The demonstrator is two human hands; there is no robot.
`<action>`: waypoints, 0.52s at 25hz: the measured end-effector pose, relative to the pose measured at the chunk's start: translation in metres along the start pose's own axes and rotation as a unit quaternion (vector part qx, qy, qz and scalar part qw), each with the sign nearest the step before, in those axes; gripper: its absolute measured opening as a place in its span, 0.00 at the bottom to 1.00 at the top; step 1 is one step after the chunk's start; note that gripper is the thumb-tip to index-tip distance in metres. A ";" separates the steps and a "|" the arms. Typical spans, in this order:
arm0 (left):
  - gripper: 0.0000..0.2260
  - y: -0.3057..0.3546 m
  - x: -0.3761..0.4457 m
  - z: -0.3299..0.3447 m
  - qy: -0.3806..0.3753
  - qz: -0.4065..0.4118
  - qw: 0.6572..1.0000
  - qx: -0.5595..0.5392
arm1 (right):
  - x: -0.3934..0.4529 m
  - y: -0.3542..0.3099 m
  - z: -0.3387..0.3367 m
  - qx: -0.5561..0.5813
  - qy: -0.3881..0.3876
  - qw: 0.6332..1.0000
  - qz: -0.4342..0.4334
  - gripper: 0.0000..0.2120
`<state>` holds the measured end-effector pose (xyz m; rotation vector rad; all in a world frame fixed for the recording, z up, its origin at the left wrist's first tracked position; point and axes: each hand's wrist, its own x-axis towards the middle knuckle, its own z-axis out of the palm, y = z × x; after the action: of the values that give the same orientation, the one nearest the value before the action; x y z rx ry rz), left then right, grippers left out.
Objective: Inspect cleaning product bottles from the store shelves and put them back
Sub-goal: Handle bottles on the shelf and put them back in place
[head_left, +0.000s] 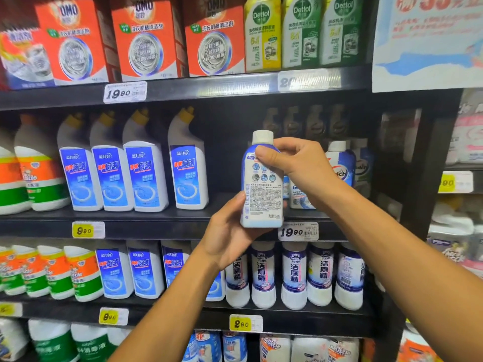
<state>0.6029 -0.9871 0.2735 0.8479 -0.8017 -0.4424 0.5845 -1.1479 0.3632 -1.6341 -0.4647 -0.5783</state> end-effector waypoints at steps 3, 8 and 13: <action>0.23 -0.002 0.000 0.004 0.016 -0.003 1.000 -0.006 | -0.002 0.004 -0.001 -0.009 0.007 1.000 0.006 0.10; 0.25 -0.005 0.001 0.007 0.021 -0.005 0.999 -0.026 | -0.003 0.006 -0.005 -0.008 0.008 1.000 0.018 0.12; 0.20 -0.007 0.003 0.017 0.072 0.035 0.997 0.014 | -0.007 0.002 -0.008 0.005 0.005 0.999 0.037 0.11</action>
<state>0.5915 -1.0012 0.2755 0.8645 -0.7023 -0.3052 0.5793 -1.1559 0.3585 -1.6310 -0.3967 -0.5286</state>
